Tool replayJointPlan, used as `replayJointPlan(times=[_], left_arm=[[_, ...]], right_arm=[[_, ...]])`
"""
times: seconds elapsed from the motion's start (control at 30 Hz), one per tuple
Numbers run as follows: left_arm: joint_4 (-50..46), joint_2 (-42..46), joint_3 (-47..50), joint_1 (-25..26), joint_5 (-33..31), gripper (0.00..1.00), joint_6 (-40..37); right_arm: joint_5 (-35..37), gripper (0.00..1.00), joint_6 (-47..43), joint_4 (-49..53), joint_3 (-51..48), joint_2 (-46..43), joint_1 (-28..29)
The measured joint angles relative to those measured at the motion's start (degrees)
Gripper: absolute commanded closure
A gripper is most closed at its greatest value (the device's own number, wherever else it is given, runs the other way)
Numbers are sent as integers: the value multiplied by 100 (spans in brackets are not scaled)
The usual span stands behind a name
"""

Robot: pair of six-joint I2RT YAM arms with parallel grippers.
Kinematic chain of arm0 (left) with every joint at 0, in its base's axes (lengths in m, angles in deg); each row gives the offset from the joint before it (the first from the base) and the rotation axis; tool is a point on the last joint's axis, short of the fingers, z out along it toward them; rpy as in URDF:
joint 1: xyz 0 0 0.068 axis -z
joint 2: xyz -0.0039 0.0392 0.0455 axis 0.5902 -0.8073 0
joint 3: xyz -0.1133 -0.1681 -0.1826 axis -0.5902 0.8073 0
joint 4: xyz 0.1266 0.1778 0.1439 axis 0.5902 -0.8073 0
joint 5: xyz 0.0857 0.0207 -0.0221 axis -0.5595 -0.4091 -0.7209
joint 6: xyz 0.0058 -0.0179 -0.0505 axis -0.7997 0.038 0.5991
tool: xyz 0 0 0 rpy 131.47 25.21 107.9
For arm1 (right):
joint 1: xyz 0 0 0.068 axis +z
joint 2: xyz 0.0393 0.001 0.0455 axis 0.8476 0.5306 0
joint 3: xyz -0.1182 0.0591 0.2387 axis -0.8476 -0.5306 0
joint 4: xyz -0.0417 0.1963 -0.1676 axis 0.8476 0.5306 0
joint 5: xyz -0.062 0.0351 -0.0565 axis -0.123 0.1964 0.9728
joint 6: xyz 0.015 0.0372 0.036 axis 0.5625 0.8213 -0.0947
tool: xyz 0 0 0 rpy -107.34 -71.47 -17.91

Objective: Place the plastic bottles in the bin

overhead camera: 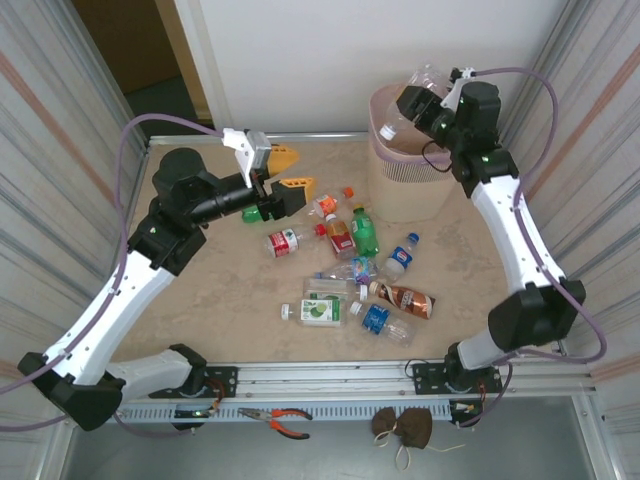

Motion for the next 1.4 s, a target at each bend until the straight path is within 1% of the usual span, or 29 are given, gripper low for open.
replayJointPlan(times=[0.13, 0.3, 0.43, 0.57, 0.7, 0.9, 0.93, 1.17, 1.27, 1.4], left_arm=[[-15, 98, 184, -55, -57, 27, 2], [-7, 168, 348, -109, -98, 27, 4], [4, 186, 455, -109, -131, 27, 7], [2, 203, 581, -136, -133, 27, 22], [7, 203, 656, -175, -170, 27, 50], [9, 203, 815, -227, -173, 27, 105], [11, 203, 857, -245, -173, 27, 116], [9, 201, 1040, -330, -175, 28, 155], [4, 201, 1060, -376, -175, 28, 157], [2, 199, 1060, -448, -173, 28, 157]], right_arm=[[741, 60, 1172, 835, 887, 802, -28], [1401, 57, 2544, 1670, 1755, 1528, -28], [1716, 55, 3375, 2179, 2321, 2052, -28], [1853, 52, 3936, 2568, 3005, 2684, -28], [1886, 51, 4354, 2922, 3595, 3281, -28], [1882, 46, 4717, 3265, 3877, 3869, -28], [1882, 44, 4747, 3309, 3877, 3932, -26], [1921, 22, 4874, 3567, 3971, 4181, 13], [1915, 16, 4972, 3698, 4146, 4190, 37], [1930, 12, 5010, 3899, 4404, 4190, 37]])
